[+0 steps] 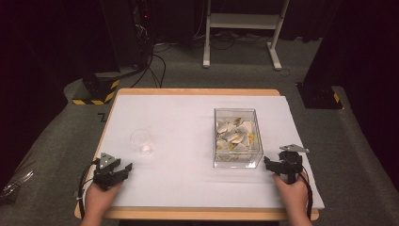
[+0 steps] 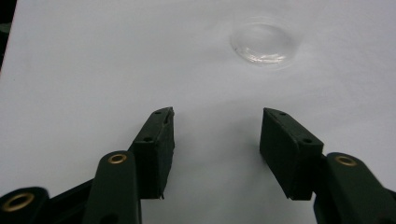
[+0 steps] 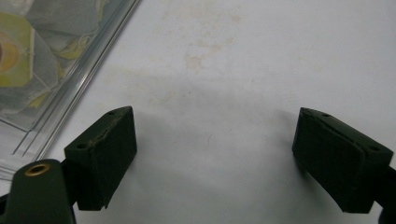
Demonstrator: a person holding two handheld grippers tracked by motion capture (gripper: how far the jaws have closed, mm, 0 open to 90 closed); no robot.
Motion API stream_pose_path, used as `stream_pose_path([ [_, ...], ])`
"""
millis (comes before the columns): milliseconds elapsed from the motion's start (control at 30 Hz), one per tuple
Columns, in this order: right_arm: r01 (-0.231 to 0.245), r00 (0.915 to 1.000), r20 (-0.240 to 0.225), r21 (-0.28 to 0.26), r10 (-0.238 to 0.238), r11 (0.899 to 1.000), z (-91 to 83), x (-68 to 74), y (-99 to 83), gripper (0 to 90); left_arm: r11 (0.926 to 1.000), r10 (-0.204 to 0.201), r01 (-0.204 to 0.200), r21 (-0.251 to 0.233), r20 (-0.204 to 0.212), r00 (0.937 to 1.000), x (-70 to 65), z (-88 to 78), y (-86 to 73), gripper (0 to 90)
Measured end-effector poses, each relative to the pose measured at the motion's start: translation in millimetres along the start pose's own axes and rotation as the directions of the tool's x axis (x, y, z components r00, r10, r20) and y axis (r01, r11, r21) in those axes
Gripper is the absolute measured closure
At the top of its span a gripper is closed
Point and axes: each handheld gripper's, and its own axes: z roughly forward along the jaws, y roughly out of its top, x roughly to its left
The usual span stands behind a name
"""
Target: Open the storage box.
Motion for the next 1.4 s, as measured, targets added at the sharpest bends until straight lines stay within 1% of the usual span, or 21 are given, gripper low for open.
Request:
stream_pose_path([
  [100, 0.002, 1.0000, 0.006, 0.001, -0.002, 1.000, -0.2, 0.5, -0.2, 13.6, 1.0000, 0.001, -0.001, 0.001, 0.001, 1.0000, 0.2, 0.0, 0.1, 44.7],
  [433, 0.000, 1.0000, 0.003, 0.000, 0.000, 1.000, 0.1, 0.3, -0.4, 13.5, 0.9999, 0.009, -0.009, 0.009, 0.016, 0.9998, 0.6, 0.4, 1.0, 41.5],
  [500, 0.000, 1.0000, 0.003, -0.001, 0.000, 1.000, 0.0, 0.3, -0.4, 13.5, 0.9999, 0.008, -0.008, 0.012, 0.025, 0.9996, 0.7, 0.4, 1.0, 40.6],
  [667, 0.001, 1.0000, 0.004, 0.000, -0.001, 1.000, 0.0, 0.3, -0.2, 13.7, 0.9998, 0.014, -0.015, 0.012, 0.028, 0.9995, 0.7, 0.5, 1.0, 38.9],
  [700, 0.011, 0.9999, 0.011, -0.006, -0.011, 1.000, -0.4, 1.1, -0.4, 14.5, 0.9996, 0.024, -0.024, 0.011, 0.025, 0.9994, 0.6, 0.7, 1.2, 38.9],
  [800, 0.005, 0.9998, 0.021, -0.006, -0.005, 1.000, -1.6, 2.5, -0.8, 15.1, 0.9997, 0.020, -0.021, 0.013, 0.028, 0.9994, 0.7, 0.9, 1.3, 38.7],
  [833, 0.000, 0.9999, 0.016, -0.008, 0.000, 1.000, -2.7, 1.9, -1.6, 17.8, 0.9998, 0.016, -0.016, 0.013, 0.031, 0.9994, 0.9, 1.1, 1.4, 38.7],
  [900, -0.011, 0.9997, 0.022, -0.005, 0.011, 1.000, -4.6, 1.8, -2.2, 22.0, 0.9998, 0.015, -0.016, 0.014, 0.032, 0.9994, 0.9, 1.3, 1.6, 38.7],
  [933, -0.011, 0.9997, 0.022, -0.005, 0.011, 1.000, -4.6, 1.8, -2.2, 22.0, 0.9998, 0.015, -0.016, 0.014, 0.032, 0.9994, 0.9, 1.3, 1.6, 38.7],
  [967, -0.011, 0.9996, 0.026, -0.007, 0.012, 1.000, -5.5, 1.4, -2.3, 24.4, 0.9998, 0.015, -0.015, 0.013, 0.032, 0.9994, 0.9, 1.4, 1.6, 38.7],
  [1000, -0.017, 0.9990, 0.041, -0.012, 0.018, 1.000, -9.2, 1.3, -2.9, 26.4, 0.9998, 0.015, -0.016, 0.013, 0.032, 0.9994, 0.9, 1.3, 1.5, 38.7],
  [1033, -0.030, 0.9986, 0.043, -0.038, 0.032, 0.999, -14.7, 1.3, -3.3, 28.4, 0.9998, 0.017, -0.017, 0.012, 0.030, 0.9994, 0.6, 1.1, 1.3, 38.7],
  [1067, -0.030, 0.9986, 0.043, -0.038, 0.032, 0.999, -14.7, 1.3, -3.3, 28.4, 0.9998, 0.017, -0.017, 0.012, 0.030, 0.9994, 0.6, 1.1, 1.3, 38.7],
  [1100, -0.040, 0.9983, 0.041, -0.051, 0.042, 0.998, -17.6, 1.9, -3.4, 29.9, 0.9997, 0.021, -0.021, 0.011, 0.025, 0.9995, 0.4, 0.9, 1.2, 38.7],
  [1133, -0.046, 0.9983, 0.032, -0.090, 0.049, 0.995, -25.9, 4.3, -3.2, 31.3, 0.9997, 0.022, -0.022, 0.011, 0.024, 0.9995, 0.3, 0.9, 1.2, 38.8],
  [1167, -0.053, 0.9981, 0.028, -0.098, 0.055, 0.994, -28.4, 6.5, -3.3, 31.7, 0.9997, 0.021, -0.021, 0.011, 0.024, 0.9995, 0.3, 1.0, 1.2, 38.8],
  [1200, -0.042, 0.9986, 0.028, -0.110, 0.045, 0.993, -31.4, 9.1, -3.6, 31.9, 0.9997, 0.022, -0.022, 0.011, 0.023, 0.9995, 0.2, 1.0, 1.2, 38.8],
  [1267, -0.042, 0.9987, 0.023, -0.130, 0.045, 0.991, -37.2, 15.1, -3.7, 31.9, 0.9996, 0.025, -0.025, 0.012, 0.021, 0.9995, 0.4, 1.1, 1.4, 38.8],
  [1300, -0.042, 0.9987, 0.023, -0.130, 0.045, 0.991, -37.2, 15.1, -3.7, 31.9, 0.9996, 0.025, -0.025, 0.012, 0.021, 0.9995, 0.4, 1.1, 1.4, 38.8],
  [1333, -0.029, 0.9994, 0.015, -0.157, 0.032, 0.987, -44.1, 22.6, -4.1, 32.6, 0.9998, 0.016, -0.016, 0.013, 0.029, 0.9995, 0.5, 1.3, 1.5, 38.8],
  [1400, -0.025, 0.9997, 0.000, -0.174, 0.026, 0.984, -50.8, 29.0, -4.5, 33.2, 0.9998, 0.017, -0.018, 0.013, 0.030, 0.9994, 1.1, 1.5, 1.8, 38.8],
])
